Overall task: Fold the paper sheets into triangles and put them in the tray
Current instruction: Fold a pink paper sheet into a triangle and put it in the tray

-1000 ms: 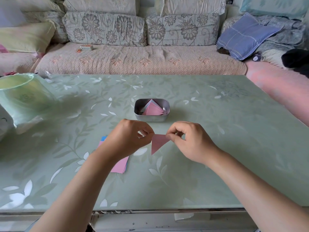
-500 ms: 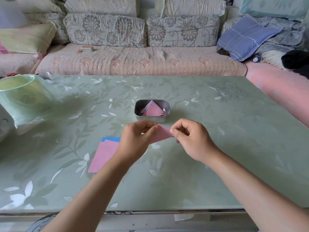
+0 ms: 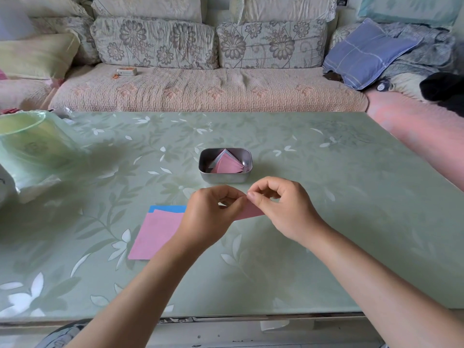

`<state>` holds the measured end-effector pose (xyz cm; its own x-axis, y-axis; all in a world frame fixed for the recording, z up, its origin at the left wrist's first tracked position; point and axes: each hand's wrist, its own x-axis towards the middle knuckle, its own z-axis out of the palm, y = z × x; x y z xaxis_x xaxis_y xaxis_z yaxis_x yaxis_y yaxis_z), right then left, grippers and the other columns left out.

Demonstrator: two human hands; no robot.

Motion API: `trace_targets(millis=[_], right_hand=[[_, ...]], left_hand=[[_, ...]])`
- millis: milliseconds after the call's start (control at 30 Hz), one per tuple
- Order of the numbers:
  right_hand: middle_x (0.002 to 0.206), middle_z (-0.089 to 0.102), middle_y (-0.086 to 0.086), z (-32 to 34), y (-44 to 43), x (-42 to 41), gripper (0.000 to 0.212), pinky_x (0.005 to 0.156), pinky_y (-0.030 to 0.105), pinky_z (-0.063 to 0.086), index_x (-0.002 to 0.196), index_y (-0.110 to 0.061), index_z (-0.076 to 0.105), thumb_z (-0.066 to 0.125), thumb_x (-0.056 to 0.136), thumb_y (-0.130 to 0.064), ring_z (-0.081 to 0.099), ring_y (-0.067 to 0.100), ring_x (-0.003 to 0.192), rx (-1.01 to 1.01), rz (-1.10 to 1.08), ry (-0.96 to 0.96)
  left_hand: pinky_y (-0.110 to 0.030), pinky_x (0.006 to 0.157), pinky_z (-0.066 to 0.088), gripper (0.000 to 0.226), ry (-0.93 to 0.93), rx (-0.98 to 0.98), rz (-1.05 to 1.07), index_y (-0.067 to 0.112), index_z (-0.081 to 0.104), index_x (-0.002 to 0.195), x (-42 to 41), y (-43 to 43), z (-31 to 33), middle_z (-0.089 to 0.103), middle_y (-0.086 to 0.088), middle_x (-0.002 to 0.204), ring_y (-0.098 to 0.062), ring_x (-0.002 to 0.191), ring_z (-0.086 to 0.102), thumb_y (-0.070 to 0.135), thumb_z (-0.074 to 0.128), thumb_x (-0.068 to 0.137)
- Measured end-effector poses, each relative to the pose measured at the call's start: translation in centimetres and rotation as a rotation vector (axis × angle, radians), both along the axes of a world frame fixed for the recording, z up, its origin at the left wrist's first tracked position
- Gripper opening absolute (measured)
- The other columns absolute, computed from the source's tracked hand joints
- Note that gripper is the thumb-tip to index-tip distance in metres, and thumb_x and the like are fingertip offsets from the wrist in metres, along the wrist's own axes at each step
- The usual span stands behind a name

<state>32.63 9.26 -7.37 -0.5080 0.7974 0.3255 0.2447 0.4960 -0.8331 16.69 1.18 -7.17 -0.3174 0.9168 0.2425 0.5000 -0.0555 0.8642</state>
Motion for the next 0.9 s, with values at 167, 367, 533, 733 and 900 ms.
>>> trace_targets(millis=[167,367,533,733,900], right_hand=[[0.075,0.068,-0.013,0.1,-0.1,0.0,0.015,0.074,0.030,0.051,0.077,-0.030,0.068,0.064,0.091,-0.025,0.062,0.007,0.074,0.051,0.013,-0.007],[0.073,0.063,0.001,0.4,0.7,0.5,0.017,0.065,0.026,0.043,0.080,-0.025,0.066,0.062,0.095,-0.018,0.054,0.023,0.069,0.018,-0.039,0.097],[0.066,0.053,-0.018,0.5,1.3,0.6,0.022,0.061,0.013,0.037,0.078,-0.027,0.064,0.059,0.097,-0.016,0.045,0.002,0.062,-0.030,-0.103,0.153],[0.065,0.052,-0.016,0.1,1.3,0.4,0.022,0.059,0.015,0.038,0.078,-0.028,0.066,0.062,0.097,-0.018,0.044,0.005,0.060,-0.050,-0.076,0.126],[0.076,0.072,-0.009,-0.2,0.6,-1.0,0.018,0.072,0.026,0.052,0.080,-0.028,0.071,0.065,0.095,-0.019,0.065,0.010,0.072,-0.087,-0.026,0.094]], left_hand=[[-0.011,0.063,0.049,0.011,-0.004,0.001,-0.007,0.025,0.074,0.076,0.2,0.0,-0.1,0.072,0.016,0.072,0.000,0.069,0.067,0.020,0.071,0.085],[-0.009,0.056,0.045,0.015,0.028,-0.037,-0.051,0.028,0.073,0.072,-0.6,-0.2,0.2,0.073,0.018,0.073,0.000,0.065,0.066,0.019,0.069,0.084],[-0.005,0.047,0.036,0.016,0.162,-0.116,-0.083,0.026,0.073,0.072,-1.8,-0.3,0.0,0.072,0.019,0.073,0.006,0.061,0.062,0.018,0.069,0.085],[-0.003,0.062,0.040,0.012,0.274,-0.059,0.060,0.024,0.073,0.078,-2.6,0.2,0.1,0.073,0.015,0.076,0.005,0.073,0.065,0.017,0.065,0.085],[-0.001,0.062,0.042,0.004,0.103,0.021,-0.077,0.027,0.073,0.090,-1.5,0.5,0.8,0.070,0.026,0.080,0.009,0.074,0.067,0.029,0.070,0.088]])
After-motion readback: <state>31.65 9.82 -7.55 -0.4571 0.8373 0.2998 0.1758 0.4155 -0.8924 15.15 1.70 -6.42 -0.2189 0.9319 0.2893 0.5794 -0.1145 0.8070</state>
